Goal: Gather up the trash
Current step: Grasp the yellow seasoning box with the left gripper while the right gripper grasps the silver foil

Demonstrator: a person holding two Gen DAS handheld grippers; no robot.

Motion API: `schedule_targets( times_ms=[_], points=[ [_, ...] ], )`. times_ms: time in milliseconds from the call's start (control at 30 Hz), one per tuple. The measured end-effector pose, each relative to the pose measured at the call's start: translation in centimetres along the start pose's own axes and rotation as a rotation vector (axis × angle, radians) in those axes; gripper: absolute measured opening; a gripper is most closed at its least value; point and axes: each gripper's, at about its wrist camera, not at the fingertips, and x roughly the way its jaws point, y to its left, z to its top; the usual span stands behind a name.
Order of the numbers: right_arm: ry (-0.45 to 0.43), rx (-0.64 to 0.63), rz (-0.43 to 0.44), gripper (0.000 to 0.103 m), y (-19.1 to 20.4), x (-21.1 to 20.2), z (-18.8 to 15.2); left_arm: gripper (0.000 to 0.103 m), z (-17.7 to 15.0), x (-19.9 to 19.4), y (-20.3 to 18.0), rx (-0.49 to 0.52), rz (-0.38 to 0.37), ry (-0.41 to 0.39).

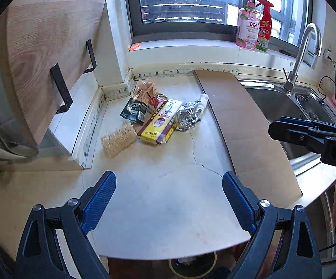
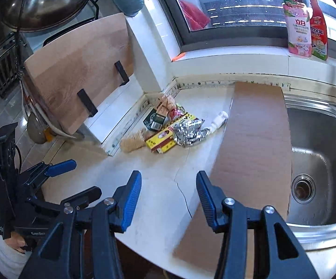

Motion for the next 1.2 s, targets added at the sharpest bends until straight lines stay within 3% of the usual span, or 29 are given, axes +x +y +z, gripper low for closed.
schedule_targets(
  times_ms=[100,267,467,733,800,833,933,1067,1200],
  points=[
    [0.031,0.048,0.011,0.049,-0.9,2.8,2.3,0.09,2.3,2.6,1.1,-0.005,0.016,-0.008],
    [0.086,0.146,-0.001,0.049,-2.7,8.3,4.6,0.068,5.2,6.9,2.9,-0.061,0.01,0.009],
    [0.176,0.318,0.038,0.049,-5.4,14.2,6.3,0.055,7.2,11.2,4.2,-0.074,0.063,0.028],
    [0.271,0.383,0.001,0.049,-5.5,18.5,6.3,0.054,7.7,14.1,4.6,-0.092,0.078,0.054],
    [0.267,0.379,0.006,0.047,-5.6,18.4,6.1,0.054,7.8,14.6,4.5,-0.088,0.074,0.062],
    [0.267,0.382,0.03,0.039,-5.6,18.1,5.9,0.054,7.8,14.8,4.4,-0.085,0.068,0.066],
    [0.276,0.389,0.044,0.031,-6.0,17.1,5.5,0.055,8.0,15.4,4.0,-0.077,0.037,0.08],
    [0.274,0.404,0.086,0.03,-7.4,15.4,5.1,0.068,8.4,17.1,3.3,-0.059,0.004,0.109],
    [0.274,0.402,0.13,0.029,-8.5,13.7,4.6,0.07,9.0,19.5,3.0,-0.059,-0.021,0.156]
  ],
)
